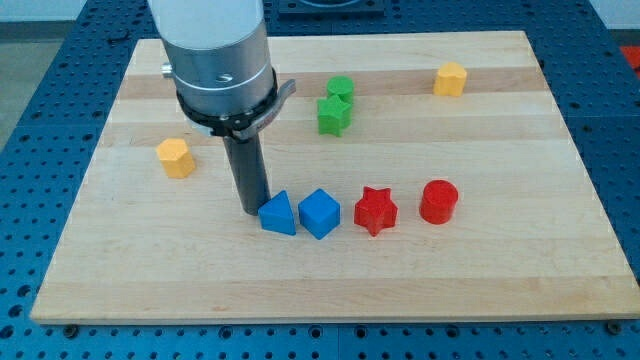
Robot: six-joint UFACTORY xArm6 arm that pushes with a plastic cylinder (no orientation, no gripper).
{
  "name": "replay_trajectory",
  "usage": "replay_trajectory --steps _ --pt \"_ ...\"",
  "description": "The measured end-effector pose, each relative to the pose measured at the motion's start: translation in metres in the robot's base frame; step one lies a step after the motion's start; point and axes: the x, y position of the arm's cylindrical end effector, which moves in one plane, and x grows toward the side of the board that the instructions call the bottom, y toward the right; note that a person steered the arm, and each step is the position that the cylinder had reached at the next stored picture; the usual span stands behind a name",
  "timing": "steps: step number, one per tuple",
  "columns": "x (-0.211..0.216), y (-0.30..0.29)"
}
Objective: Slide red circle to red star
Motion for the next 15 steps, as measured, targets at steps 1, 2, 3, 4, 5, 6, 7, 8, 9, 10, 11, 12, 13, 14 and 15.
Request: replay_trajectory --steps 1,2,3,4,5,6,7,8,9,10,11,12,13,14,15 --pt "-0.004 -0.004" --pt "-0.018 -0.002" --pt "-0.03 0.023" --pt "-0.035 0.065" --pt "-0.034 0.112" --pt "-0.03 0.146" --pt "-0.025 0.166" --pt "-0.033 0.195" --pt "-0.037 0.23" --pt "-0.031 0.262" --pt "-0.017 0.278" --pt "-0.011 0.278" --pt "-0.01 0.268" --pt "-0.008 0.248" --pt "-0.004 0.225"
